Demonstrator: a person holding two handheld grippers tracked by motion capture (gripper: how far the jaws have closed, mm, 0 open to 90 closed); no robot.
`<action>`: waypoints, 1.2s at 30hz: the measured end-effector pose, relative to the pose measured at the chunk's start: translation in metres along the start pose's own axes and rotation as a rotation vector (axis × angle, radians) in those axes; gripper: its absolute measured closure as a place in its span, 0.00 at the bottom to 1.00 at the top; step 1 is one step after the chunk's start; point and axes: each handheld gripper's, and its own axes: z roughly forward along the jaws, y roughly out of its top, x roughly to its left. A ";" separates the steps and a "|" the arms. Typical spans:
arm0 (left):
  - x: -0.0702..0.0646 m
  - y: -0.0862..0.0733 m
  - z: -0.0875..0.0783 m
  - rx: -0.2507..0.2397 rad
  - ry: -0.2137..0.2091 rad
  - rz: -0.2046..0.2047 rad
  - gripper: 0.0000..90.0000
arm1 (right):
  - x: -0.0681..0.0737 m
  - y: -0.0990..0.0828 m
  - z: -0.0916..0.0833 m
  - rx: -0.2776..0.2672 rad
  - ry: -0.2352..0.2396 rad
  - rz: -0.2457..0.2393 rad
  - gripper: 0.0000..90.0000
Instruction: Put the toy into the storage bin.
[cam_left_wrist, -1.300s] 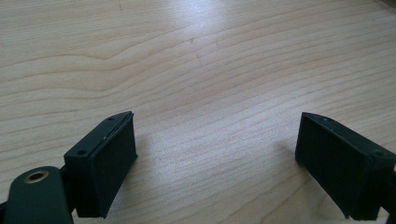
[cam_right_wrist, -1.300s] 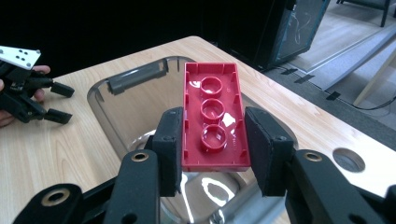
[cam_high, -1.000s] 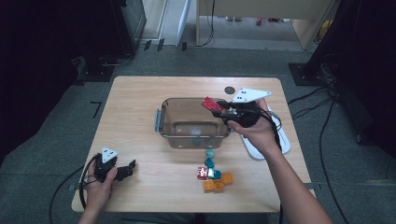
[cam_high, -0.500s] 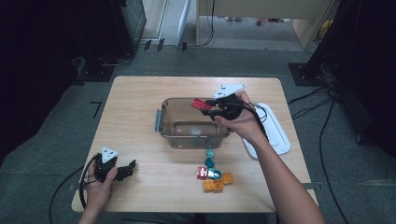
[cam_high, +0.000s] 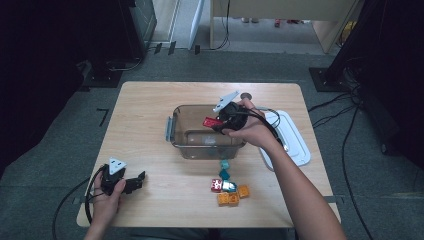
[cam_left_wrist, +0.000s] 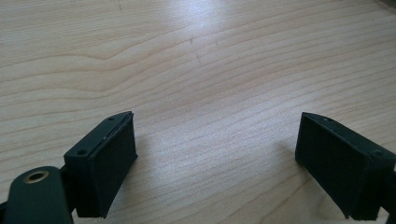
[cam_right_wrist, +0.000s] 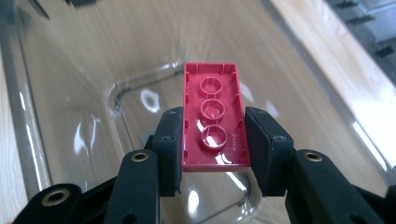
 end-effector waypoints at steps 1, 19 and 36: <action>0.000 0.000 0.000 0.000 0.000 0.000 0.14 | 0.000 0.001 0.002 0.022 0.002 0.000 0.67; 0.000 0.000 0.000 0.000 -0.001 0.001 0.14 | -0.001 -0.003 0.014 0.151 0.018 0.001 0.62; 0.000 0.000 0.000 0.000 -0.001 0.002 0.14 | -0.003 -0.012 -0.018 -0.043 0.019 0.059 0.57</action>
